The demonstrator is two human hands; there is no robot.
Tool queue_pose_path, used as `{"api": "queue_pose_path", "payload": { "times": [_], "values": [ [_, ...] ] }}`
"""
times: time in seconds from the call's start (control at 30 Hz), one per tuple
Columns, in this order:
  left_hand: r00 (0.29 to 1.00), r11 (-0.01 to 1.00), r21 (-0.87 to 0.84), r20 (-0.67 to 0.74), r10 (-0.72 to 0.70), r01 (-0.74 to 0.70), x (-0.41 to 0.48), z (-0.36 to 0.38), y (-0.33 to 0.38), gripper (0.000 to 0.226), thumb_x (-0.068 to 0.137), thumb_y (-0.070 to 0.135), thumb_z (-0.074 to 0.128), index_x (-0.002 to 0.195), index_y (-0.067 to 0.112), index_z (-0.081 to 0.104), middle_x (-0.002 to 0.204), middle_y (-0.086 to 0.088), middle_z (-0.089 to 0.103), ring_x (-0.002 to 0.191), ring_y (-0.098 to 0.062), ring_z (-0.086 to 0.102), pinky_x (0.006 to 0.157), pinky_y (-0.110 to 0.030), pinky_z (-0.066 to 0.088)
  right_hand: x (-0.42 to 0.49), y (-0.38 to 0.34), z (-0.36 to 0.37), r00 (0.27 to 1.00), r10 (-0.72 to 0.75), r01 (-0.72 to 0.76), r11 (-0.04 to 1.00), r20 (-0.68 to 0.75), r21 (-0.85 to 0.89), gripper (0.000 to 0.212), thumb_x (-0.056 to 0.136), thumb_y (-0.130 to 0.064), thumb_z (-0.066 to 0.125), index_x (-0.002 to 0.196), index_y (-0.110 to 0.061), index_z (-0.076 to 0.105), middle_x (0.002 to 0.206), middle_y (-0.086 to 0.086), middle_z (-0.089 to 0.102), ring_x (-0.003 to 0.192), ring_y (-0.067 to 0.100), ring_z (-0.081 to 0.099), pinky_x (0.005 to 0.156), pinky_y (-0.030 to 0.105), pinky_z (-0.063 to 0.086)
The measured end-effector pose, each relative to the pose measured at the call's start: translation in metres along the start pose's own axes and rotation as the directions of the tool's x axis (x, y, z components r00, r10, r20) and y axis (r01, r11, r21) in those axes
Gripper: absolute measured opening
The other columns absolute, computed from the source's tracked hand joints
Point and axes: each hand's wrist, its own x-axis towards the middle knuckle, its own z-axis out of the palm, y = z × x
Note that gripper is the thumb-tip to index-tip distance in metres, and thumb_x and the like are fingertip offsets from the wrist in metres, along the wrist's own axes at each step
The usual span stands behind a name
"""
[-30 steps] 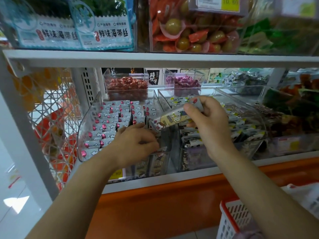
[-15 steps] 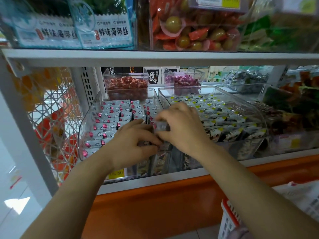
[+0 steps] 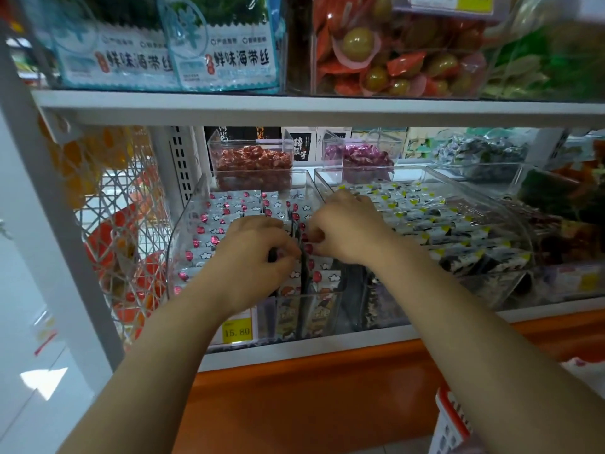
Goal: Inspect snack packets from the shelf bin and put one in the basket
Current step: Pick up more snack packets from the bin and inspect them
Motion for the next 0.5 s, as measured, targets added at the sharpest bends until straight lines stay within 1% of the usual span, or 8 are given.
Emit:
{"api": "queue_pose_path", "payload": {
  "times": [0.03,0.1,0.17,0.23,0.3,0.4,0.47,0.5],
  "values": [
    [1.000,1.000,0.019,0.002,-0.013,0.013,0.000,0.002,-0.002,0.022,0.086,0.012,0.057,0.100,0.019,0.073,0.118,-0.006,0.060,0.121,-0.020,0.044,0.096,-0.020,0.026,0.002,-0.002,0.004,1.000,0.014,-0.014,1.000,0.003,-0.025,0.010,0.087,-0.016,0.061,0.094,-0.017,0.068,0.092,0.003,0.054,0.120,0.027,0.041,0.102,0.045,0.031],
    [0.999,0.998,0.040,0.018,-0.043,0.042,0.001,0.004,-0.005,0.025,0.087,0.016,0.057,0.106,0.024,0.071,0.128,-0.003,0.053,0.129,-0.020,0.036,0.104,-0.026,0.025,0.002,-0.001,0.009,0.999,0.016,-0.015,1.000,-0.035,0.027,0.007,0.086,-0.012,0.061,0.090,-0.014,0.066,0.087,0.000,0.051,0.111,0.025,0.047,0.095,0.040,0.036],
    [0.998,0.997,0.058,0.032,-0.061,0.059,0.002,0.005,-0.006,0.026,0.088,0.020,0.055,0.111,0.027,0.067,0.133,-0.001,0.050,0.132,-0.020,0.032,0.105,-0.028,0.023,0.000,0.004,0.009,0.994,0.042,-0.019,0.975,-0.102,0.220,0.004,0.086,-0.013,0.062,0.085,-0.015,0.065,0.087,0.000,0.059,0.099,0.022,0.054,0.083,0.033,0.040],
    [0.997,0.996,0.066,0.033,-0.069,0.067,0.002,0.006,-0.007,0.028,0.089,0.021,0.054,0.113,0.027,0.066,0.135,0.000,0.048,0.133,-0.020,0.030,0.104,-0.029,0.022,-0.004,0.008,0.005,0.971,0.144,-0.039,0.885,-0.193,0.464,0.005,0.087,-0.012,0.061,0.083,-0.014,0.063,0.087,0.000,0.063,0.086,0.018,0.057,0.072,0.027,0.042],
    [0.996,0.995,0.053,0.019,-0.083,0.082,0.001,0.006,-0.005,0.028,0.090,0.022,0.053,0.114,0.028,0.065,0.138,0.001,0.045,0.133,-0.019,0.027,0.104,-0.028,0.020,-0.008,0.010,0.003,0.901,0.248,-0.016,0.838,-0.355,0.545,0.006,0.089,-0.011,0.058,0.085,-0.010,0.062,0.087,0.001,0.064,0.081,0.017,0.058,0.068,0.029,0.044],
    [0.996,0.995,0.044,-0.015,-0.091,0.092,0.001,0.008,-0.003,0.028,0.091,0.019,0.053,0.116,0.024,0.064,0.139,-0.001,0.045,0.133,-0.020,0.027,0.105,-0.027,0.021,-0.017,0.011,0.000,0.755,0.328,0.006,0.863,-0.568,0.506,0.008,0.092,-0.012,0.054,0.087,-0.009,0.058,0.084,-0.002,0.056,0.078,0.017,0.053,0.062,0.028,0.039],
    [0.991,0.993,0.020,-0.063,-0.114,0.116,0.001,0.007,-0.002,0.028,0.091,0.016,0.054,0.117,0.020,0.064,0.138,-0.003,0.047,0.132,-0.022,0.031,0.106,-0.028,0.023,-0.024,0.014,-0.003,0.678,0.392,0.057,0.815,-0.621,0.577,0.008,0.094,-0.011,0.051,0.086,-0.011,0.052,0.082,-0.002,0.051,0.074,0.018,0.051,0.059,0.025,0.037],
    [0.987,0.992,0.005,-0.100,-0.125,0.126,0.001,0.006,0.000,0.028,0.091,0.015,0.054,0.116,0.018,0.064,0.134,-0.004,0.050,0.128,-0.022,0.036,0.104,-0.028,0.025,-0.027,0.015,-0.005,0.658,0.447,0.095,0.749,-0.606,0.656,0.011,0.094,-0.009,0.050,0.084,-0.013,0.048,0.080,-0.001,0.051,0.072,0.020,0.053,0.059,0.024,0.041]
  ]
}}
